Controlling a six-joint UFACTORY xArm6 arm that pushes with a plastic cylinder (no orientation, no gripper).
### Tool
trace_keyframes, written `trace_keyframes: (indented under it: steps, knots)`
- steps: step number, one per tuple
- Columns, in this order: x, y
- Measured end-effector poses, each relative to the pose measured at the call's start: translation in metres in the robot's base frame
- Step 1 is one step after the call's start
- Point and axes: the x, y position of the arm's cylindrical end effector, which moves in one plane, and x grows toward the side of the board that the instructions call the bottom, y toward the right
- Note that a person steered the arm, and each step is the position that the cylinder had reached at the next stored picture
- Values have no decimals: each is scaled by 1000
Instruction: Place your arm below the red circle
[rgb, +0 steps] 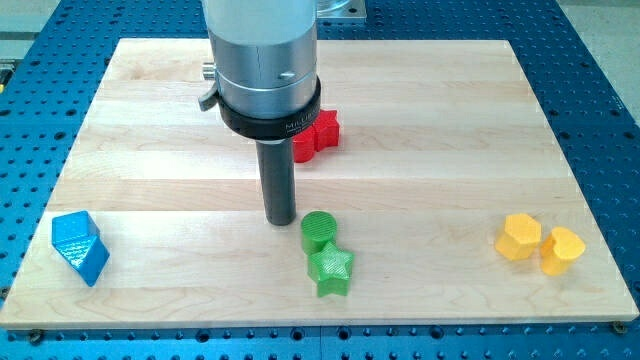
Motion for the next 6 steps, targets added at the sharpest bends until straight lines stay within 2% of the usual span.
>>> trace_keyframes:
  steps: [4,6]
  knots:
    - [3,0]
    - [6,-18]
